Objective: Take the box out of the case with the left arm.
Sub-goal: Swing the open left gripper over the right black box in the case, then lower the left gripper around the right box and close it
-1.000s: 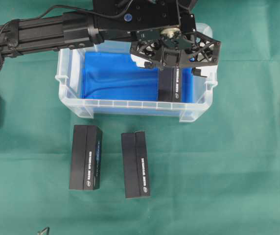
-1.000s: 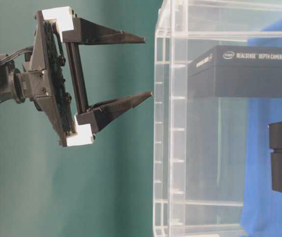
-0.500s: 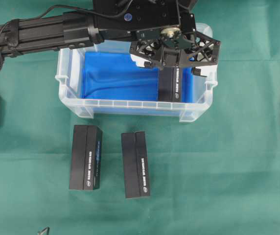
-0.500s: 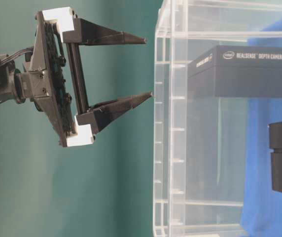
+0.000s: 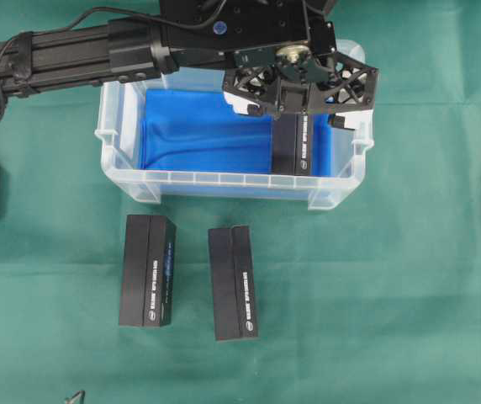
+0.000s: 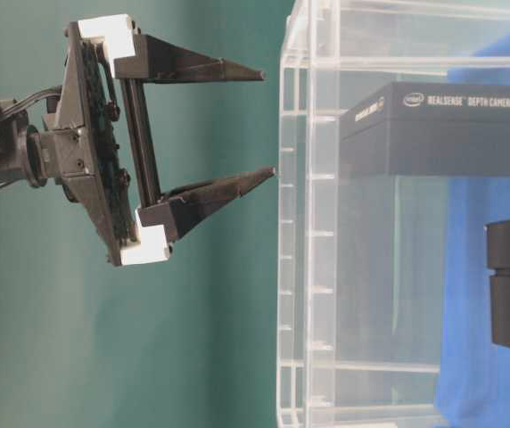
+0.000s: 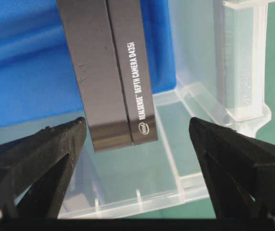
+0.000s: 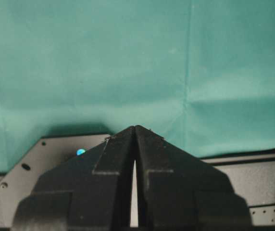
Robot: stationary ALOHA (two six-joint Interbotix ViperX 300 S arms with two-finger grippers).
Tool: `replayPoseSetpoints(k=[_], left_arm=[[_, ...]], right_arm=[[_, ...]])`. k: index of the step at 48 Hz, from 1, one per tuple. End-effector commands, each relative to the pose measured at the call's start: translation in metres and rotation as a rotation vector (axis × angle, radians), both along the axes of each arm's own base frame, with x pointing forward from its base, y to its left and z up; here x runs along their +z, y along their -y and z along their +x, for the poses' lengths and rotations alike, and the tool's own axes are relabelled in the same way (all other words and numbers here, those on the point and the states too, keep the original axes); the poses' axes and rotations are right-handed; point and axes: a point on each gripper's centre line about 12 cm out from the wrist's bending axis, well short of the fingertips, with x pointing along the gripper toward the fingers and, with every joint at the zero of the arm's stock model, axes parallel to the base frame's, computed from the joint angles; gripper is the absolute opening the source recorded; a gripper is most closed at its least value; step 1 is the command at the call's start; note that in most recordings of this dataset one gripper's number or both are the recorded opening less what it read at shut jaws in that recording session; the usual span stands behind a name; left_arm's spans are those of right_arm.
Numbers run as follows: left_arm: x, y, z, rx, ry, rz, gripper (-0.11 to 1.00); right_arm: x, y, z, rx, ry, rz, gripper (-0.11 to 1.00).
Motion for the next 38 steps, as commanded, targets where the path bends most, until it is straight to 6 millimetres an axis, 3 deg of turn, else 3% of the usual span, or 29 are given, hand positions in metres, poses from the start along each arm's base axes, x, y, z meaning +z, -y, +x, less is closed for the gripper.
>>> replayPoseSetpoints(k=[1, 38], left_arm=[[0.0164, -0.0009, -0.0025, 0.001, 0.037, 0.002, 0.88], [0.0143, -0.0009, -0.0030, -0.002, 0.032, 0.002, 0.88]], right_arm=[[0.0034, 0.0000, 0.0007, 0.001, 0.015, 0.000, 0.01], [0.0035, 0.0002, 0.0009, 0.001, 0.017, -0.002, 0.01]])
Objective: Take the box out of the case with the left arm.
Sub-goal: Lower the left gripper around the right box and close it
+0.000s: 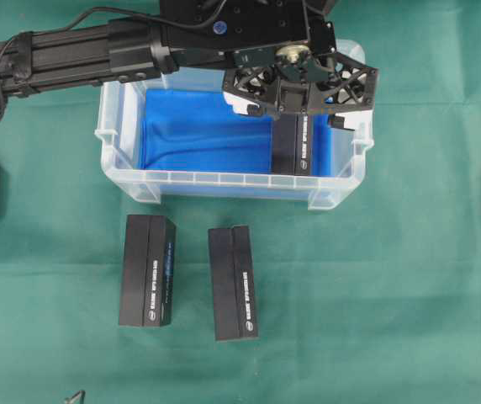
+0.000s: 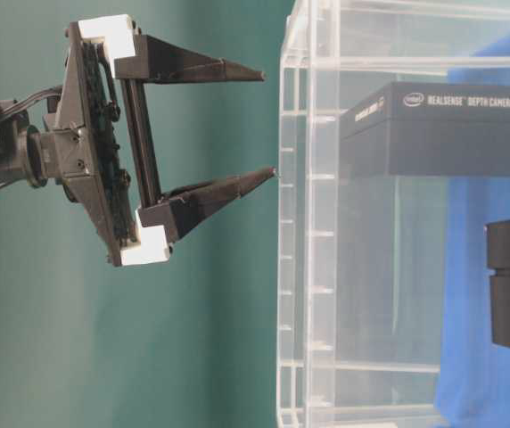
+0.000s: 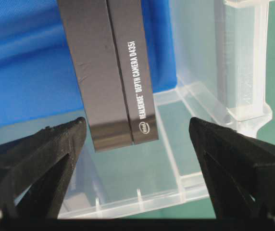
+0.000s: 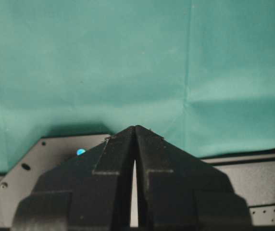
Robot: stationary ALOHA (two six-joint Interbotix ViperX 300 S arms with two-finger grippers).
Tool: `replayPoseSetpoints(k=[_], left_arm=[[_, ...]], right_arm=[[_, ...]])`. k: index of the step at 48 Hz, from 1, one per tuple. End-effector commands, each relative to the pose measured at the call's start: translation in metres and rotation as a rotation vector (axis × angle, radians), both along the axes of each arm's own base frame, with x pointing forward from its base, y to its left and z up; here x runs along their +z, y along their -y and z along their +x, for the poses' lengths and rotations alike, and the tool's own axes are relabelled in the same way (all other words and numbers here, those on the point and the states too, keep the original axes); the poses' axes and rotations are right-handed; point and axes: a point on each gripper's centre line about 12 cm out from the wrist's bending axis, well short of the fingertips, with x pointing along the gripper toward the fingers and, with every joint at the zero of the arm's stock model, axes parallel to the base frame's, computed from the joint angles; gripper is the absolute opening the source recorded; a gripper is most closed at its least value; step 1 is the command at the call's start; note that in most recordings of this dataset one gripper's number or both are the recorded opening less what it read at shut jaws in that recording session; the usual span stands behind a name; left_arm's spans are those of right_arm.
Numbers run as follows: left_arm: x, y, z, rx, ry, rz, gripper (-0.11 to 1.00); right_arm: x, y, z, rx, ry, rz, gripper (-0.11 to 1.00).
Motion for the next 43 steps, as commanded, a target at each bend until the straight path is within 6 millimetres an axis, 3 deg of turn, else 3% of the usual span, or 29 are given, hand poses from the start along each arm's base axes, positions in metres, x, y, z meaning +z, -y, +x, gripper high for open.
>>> replayPoseSetpoints(k=[1, 43], left_arm=[[0.015, -0.001, -0.003, 0.001, 0.035, 0.003, 0.88], [-0.023, -0.010, -0.011, 0.030, 0.023, 0.018, 0.88]], right_arm=[[0.003, 0.000, 0.001, 0.000, 0.015, -0.002, 0.01], [0.003, 0.000, 0.000, 0.002, 0.012, -0.002, 0.01]])
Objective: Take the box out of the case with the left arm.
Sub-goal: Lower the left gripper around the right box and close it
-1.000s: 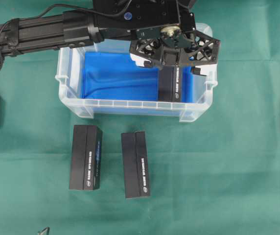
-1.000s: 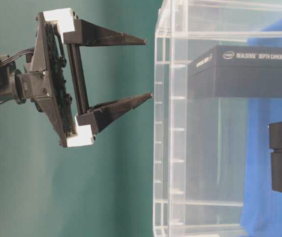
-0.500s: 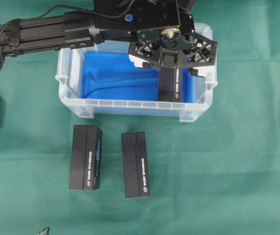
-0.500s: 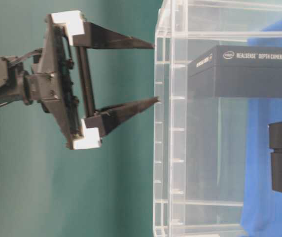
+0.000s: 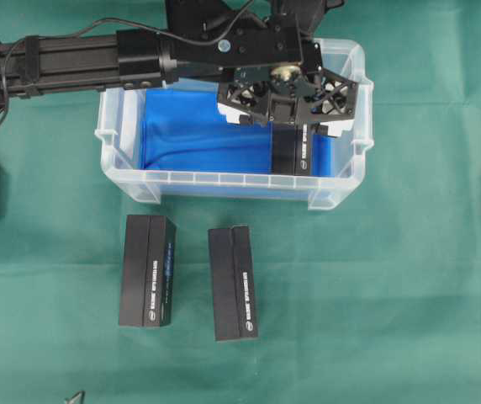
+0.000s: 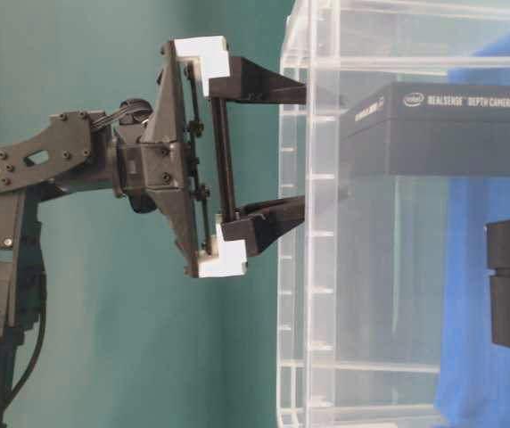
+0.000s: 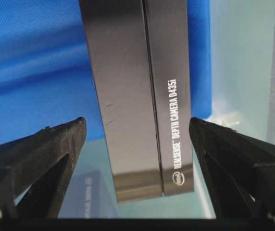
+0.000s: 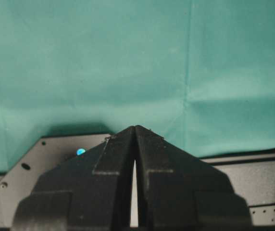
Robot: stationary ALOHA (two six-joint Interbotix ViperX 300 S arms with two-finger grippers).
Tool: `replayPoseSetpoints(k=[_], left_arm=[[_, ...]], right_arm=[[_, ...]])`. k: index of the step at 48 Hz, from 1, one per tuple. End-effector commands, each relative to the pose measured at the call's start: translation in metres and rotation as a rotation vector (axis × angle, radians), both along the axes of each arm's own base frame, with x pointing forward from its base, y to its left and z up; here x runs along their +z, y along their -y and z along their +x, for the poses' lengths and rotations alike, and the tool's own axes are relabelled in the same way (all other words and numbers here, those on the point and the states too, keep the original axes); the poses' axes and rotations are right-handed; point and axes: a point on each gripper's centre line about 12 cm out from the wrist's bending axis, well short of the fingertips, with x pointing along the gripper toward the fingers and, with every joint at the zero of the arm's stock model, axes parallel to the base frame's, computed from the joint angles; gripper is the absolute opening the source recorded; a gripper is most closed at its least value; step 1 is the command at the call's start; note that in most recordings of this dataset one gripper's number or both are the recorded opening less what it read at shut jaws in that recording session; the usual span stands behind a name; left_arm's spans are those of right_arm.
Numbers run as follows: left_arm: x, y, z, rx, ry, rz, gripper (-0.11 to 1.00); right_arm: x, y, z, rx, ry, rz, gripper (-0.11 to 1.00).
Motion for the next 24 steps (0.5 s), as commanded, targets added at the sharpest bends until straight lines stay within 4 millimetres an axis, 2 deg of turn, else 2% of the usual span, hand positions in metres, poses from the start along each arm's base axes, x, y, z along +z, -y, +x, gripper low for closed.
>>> replayPoseSetpoints(k=[1, 24], left_arm=[[0.031, -0.001, -0.005, 0.003, 0.074, 0.013, 0.88], [0.017, -0.004, -0.004, 0.012, 0.081, 0.014, 0.88]], right_arm=[[0.003, 0.000, 0.001, 0.002, 0.017, -0.002, 0.01], [0.003, 0.000, 0.001, 0.002, 0.015, -0.002, 0.01]])
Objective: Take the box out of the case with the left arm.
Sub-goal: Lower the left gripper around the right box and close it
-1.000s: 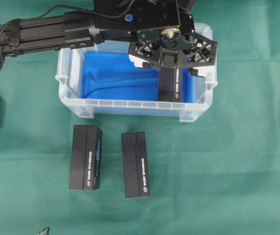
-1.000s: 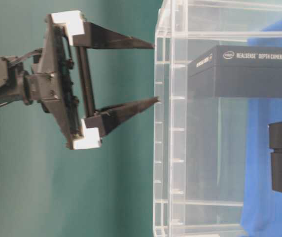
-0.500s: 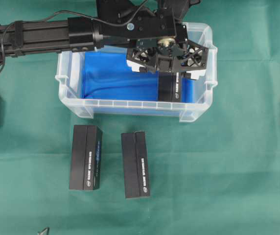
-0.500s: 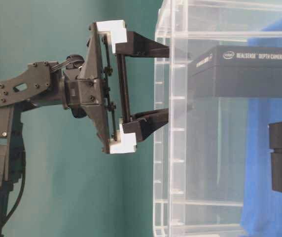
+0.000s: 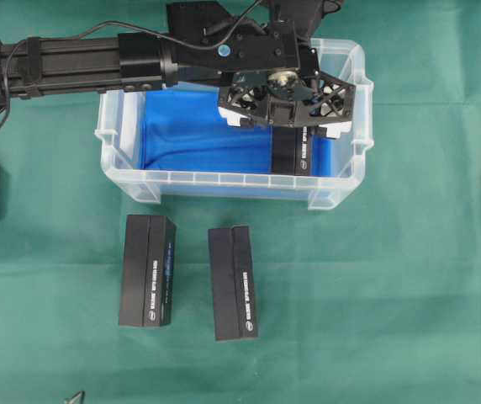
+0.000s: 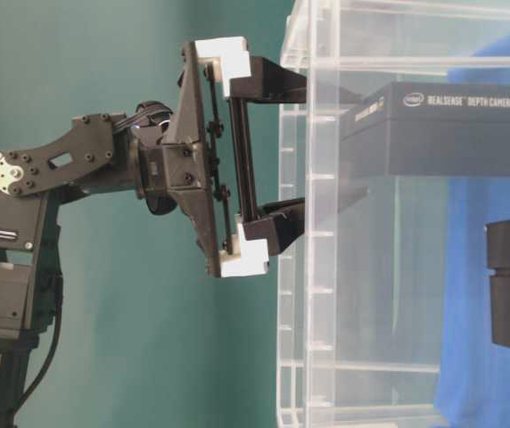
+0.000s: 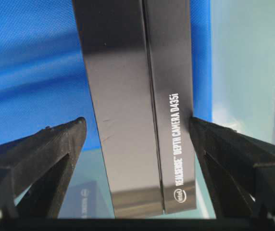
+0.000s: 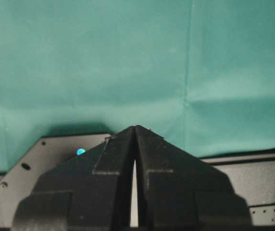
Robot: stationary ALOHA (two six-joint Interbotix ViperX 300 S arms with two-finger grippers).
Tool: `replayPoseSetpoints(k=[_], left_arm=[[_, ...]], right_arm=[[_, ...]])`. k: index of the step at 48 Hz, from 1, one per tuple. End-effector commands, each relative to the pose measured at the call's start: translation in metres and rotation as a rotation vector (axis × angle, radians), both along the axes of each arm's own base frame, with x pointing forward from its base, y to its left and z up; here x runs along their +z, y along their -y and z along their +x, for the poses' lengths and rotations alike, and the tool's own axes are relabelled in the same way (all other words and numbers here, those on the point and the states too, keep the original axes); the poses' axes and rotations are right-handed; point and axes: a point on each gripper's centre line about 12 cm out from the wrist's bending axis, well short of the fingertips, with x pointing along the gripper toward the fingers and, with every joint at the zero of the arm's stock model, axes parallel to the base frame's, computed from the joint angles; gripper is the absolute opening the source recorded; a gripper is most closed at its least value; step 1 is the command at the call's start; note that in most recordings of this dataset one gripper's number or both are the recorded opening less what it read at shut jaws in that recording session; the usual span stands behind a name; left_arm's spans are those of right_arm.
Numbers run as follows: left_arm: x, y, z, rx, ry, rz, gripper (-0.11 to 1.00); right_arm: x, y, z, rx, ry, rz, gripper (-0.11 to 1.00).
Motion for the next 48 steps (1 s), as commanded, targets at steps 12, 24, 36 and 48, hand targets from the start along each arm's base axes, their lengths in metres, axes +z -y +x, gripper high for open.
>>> replayPoseSetpoints(k=[12, 24, 36, 48], left_arm=[[0.024, -0.005, -0.003, 0.021, 0.082, 0.011, 0.88], [0.016, -0.005, -0.002, 0.021, 0.080, 0.010, 0.88], [0.006, -0.006, -0.003, 0.022, 0.079, 0.007, 0.88], [0.002, -0.010, -0.004, 0.027, 0.077, 0.007, 0.88]], right_arm=[[0.003, 0.000, 0.001, 0.002, 0.017, -0.002, 0.01], [0.003, 0.000, 0.001, 0.002, 0.017, -0.002, 0.01], [0.003, 0.000, 0.001, 0.002, 0.015, -0.002, 0.01], [0.003, 0.000, 0.001, 0.002, 0.015, -0.002, 0.01]])
